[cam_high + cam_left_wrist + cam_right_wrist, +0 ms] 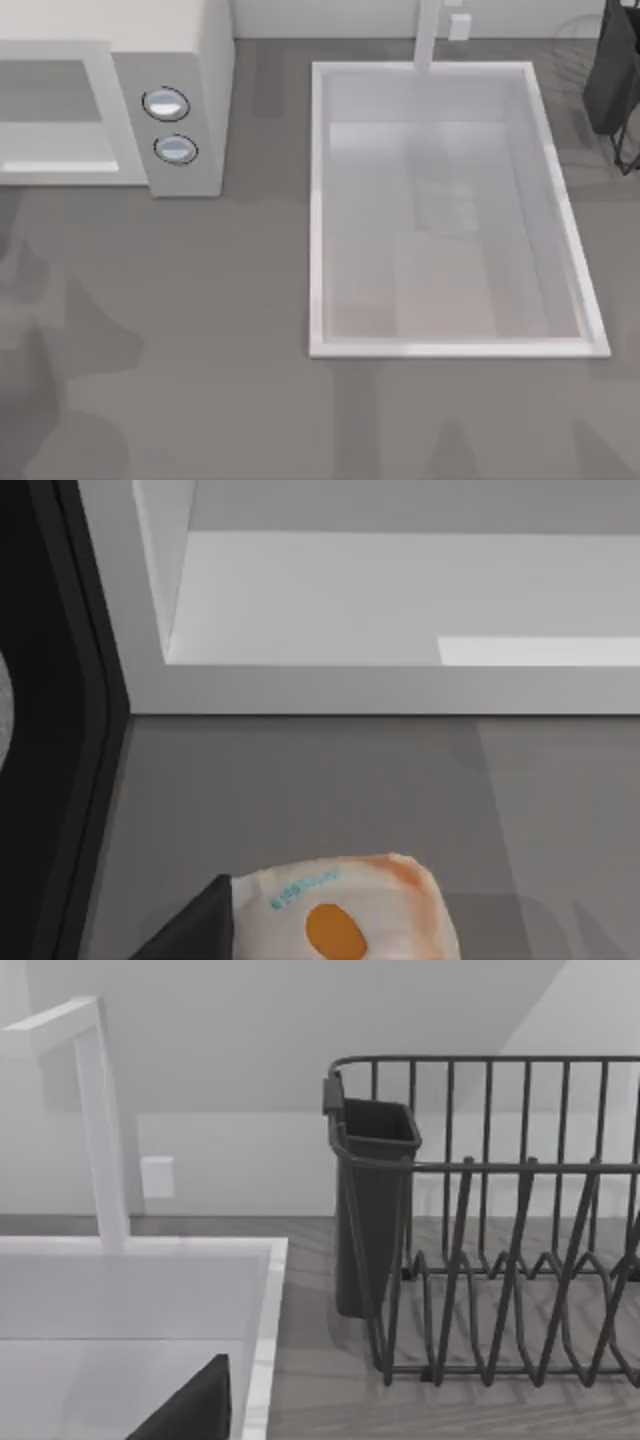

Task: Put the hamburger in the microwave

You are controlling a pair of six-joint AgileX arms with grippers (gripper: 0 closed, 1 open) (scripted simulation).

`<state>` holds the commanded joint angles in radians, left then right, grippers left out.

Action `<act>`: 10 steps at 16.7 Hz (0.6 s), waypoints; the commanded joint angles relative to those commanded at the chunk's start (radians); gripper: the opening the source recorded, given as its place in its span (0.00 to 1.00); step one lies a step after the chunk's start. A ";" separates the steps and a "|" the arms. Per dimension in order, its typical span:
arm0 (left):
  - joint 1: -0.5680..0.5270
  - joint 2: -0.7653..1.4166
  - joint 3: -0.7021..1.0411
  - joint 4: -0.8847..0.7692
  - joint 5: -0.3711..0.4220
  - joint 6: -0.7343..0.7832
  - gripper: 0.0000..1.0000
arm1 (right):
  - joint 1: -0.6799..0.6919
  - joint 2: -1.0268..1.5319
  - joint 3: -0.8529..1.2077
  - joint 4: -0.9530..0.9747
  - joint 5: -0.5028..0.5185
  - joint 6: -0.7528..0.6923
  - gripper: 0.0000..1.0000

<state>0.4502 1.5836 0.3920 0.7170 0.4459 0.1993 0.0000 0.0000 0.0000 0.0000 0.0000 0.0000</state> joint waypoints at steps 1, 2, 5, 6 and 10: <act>0.021 -0.048 -0.055 0.006 0.019 0.009 1.00 | 0.000 0.000 0.000 0.000 0.000 0.000 1.00; 0.040 -0.091 -0.099 0.012 0.036 0.017 1.00 | 0.000 0.000 0.000 0.000 0.000 0.000 1.00; 0.074 -0.160 -0.169 0.024 0.066 0.031 1.00 | 0.000 0.000 0.000 0.000 0.000 0.000 1.00; 0.075 -0.163 -0.171 0.025 0.068 0.031 1.00 | 0.000 0.000 0.000 0.000 0.000 0.000 1.00; 0.067 -0.160 -0.168 0.021 0.066 0.030 1.00 | 0.000 0.000 0.000 0.000 0.000 0.000 1.00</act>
<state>0.5172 1.4241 0.2242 0.7380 0.5124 0.2295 0.0000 0.0000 0.0000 0.0000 0.0000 0.0000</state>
